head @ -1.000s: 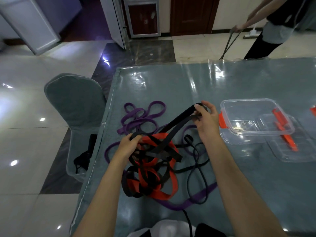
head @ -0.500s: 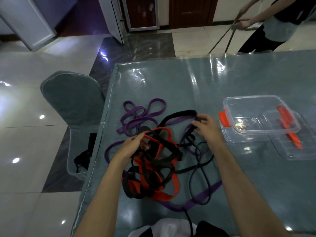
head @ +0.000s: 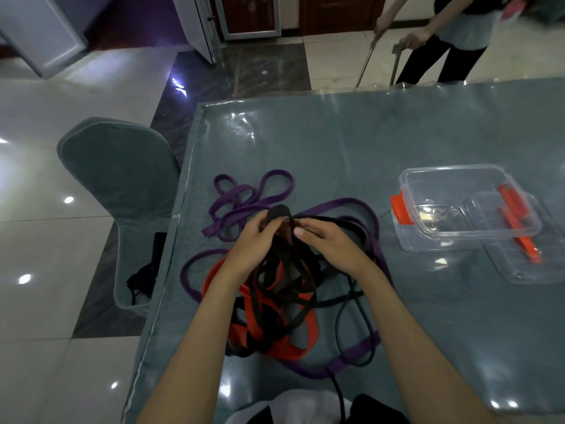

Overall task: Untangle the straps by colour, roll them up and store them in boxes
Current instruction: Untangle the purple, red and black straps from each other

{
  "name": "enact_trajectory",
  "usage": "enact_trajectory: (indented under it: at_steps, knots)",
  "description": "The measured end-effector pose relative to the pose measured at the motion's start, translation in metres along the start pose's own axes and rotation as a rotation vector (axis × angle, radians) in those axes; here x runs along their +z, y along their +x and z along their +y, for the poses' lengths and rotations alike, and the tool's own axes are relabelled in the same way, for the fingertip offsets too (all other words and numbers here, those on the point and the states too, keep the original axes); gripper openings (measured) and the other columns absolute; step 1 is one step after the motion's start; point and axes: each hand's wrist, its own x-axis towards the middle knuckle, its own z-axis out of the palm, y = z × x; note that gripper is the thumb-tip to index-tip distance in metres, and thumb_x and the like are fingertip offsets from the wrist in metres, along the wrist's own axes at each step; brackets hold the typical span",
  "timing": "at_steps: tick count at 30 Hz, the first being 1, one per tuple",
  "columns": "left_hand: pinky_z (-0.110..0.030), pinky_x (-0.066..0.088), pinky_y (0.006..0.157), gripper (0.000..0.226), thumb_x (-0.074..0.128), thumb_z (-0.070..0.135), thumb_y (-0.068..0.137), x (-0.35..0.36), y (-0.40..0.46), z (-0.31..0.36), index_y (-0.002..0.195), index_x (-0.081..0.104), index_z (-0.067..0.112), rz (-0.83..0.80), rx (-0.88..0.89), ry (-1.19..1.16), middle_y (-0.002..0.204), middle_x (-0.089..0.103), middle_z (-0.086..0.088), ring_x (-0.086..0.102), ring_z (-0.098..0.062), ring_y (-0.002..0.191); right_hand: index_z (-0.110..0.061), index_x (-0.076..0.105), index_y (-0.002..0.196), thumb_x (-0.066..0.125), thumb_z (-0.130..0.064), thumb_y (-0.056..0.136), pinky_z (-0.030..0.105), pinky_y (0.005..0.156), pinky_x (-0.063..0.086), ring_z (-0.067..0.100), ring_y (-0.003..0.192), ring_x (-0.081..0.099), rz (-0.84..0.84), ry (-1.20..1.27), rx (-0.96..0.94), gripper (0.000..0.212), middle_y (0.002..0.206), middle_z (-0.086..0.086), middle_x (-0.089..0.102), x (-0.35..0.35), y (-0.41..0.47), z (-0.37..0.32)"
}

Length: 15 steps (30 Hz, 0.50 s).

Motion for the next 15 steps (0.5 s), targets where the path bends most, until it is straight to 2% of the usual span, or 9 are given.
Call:
enact_trajectory:
  at_steps: [2,4,7,9,10,12,13,14,15]
  knots:
    - [-0.025,0.054,0.096,0.039,0.065,0.061,0.083,-0.003,-0.002,-0.001,0.111,0.077,0.037,0.001,0.033,-0.023,0.111,0.079,0.011,0.073,-0.005,0.108,-0.016,0.075,0.12,0.066,-0.019,0.106,0.016,0.089,0.054,0.004,0.099,0.075,0.107,0.097,-0.03,0.017,0.105,-0.007,0.081,-0.002,-0.001,0.0]
    - [-0.031,0.055,0.099,0.034,0.08,0.051,0.084,-0.014,-0.006,-0.006,0.112,0.075,0.034,-0.071,0.026,0.057,0.115,0.075,0.006,0.072,-0.013,0.11,-0.021,0.073,0.108,0.063,-0.015,0.106,0.023,0.081,0.057,0.008,0.084,0.074,0.244,0.249,-0.033,0.011,0.089,-0.003,0.079,-0.006,-0.006,0.002]
    - [-0.027,0.053,0.101,0.062,0.092,0.014,0.08,-0.036,-0.013,-0.024,0.133,0.066,0.032,-0.314,-0.032,0.392,0.134,0.063,0.006,0.065,-0.013,0.12,-0.036,0.074,0.094,0.061,-0.021,0.108,0.047,0.084,0.056,0.015,0.082,0.071,0.419,0.395,-0.034,0.025,0.085,-0.003,0.076,-0.017,-0.014,0.006]
    - [-0.021,0.054,0.098,0.069,0.085,-0.005,0.08,-0.045,-0.017,-0.037,0.139,0.062,0.022,-0.356,-0.119,0.602,0.134,0.061,0.005,0.062,-0.009,0.118,-0.038,0.074,0.092,0.065,-0.027,0.105,0.053,0.089,0.055,0.022,0.088,0.071,0.48,0.446,-0.026,0.02,0.088,0.0,0.075,-0.024,-0.02,0.008]
    - [-0.027,0.057,0.097,0.063,0.078,-0.011,0.083,-0.047,-0.019,-0.043,0.137,0.063,0.017,-0.335,-0.173,0.663,0.13,0.063,0.001,0.064,-0.014,0.115,-0.038,0.074,0.092,0.067,-0.031,0.103,0.055,0.091,0.055,0.026,0.09,0.07,0.503,0.472,-0.022,0.014,0.09,0.002,0.075,-0.026,-0.023,0.008]
    - [-0.041,0.057,0.096,0.034,0.065,-0.01,0.092,-0.05,-0.022,-0.052,0.121,0.069,0.007,-0.221,-0.238,0.763,0.113,0.072,-0.012,0.069,-0.028,0.106,-0.037,0.074,0.092,0.069,-0.038,0.097,0.055,0.092,0.055,0.027,0.091,0.069,0.522,0.488,-0.026,0.007,0.091,0.003,0.074,-0.028,-0.028,0.007]
    - [-0.041,0.056,0.092,0.019,0.063,-0.004,0.098,-0.051,-0.024,-0.054,0.112,0.072,0.003,-0.149,-0.246,0.777,0.107,0.075,-0.016,0.071,-0.032,0.103,-0.037,0.074,0.093,0.071,-0.042,0.095,0.053,0.091,0.055,0.027,0.091,0.068,0.513,0.474,-0.033,0.006,0.091,0.003,0.073,-0.028,-0.03,0.007]
    - [-0.039,0.055,0.087,0.013,0.062,0.006,0.103,-0.052,-0.025,-0.055,0.106,0.074,0.001,-0.086,-0.243,0.756,0.102,0.076,-0.017,0.072,-0.033,0.1,-0.037,0.074,0.094,0.072,-0.045,0.092,0.052,0.09,0.055,0.026,0.092,0.068,0.504,0.451,-0.037,0.008,0.091,0.004,0.074,-0.027,-0.032,0.007]
    - [-0.036,0.052,0.083,0.022,0.061,0.019,0.107,-0.052,-0.027,-0.053,0.104,0.075,0.001,-0.029,-0.243,0.719,0.099,0.077,-0.016,0.072,-0.033,0.097,-0.037,0.074,0.095,0.074,-0.048,0.089,0.052,0.09,0.055,0.026,0.093,0.068,0.498,0.426,-0.037,0.012,0.092,0.004,0.074,-0.026,-0.034,0.007]
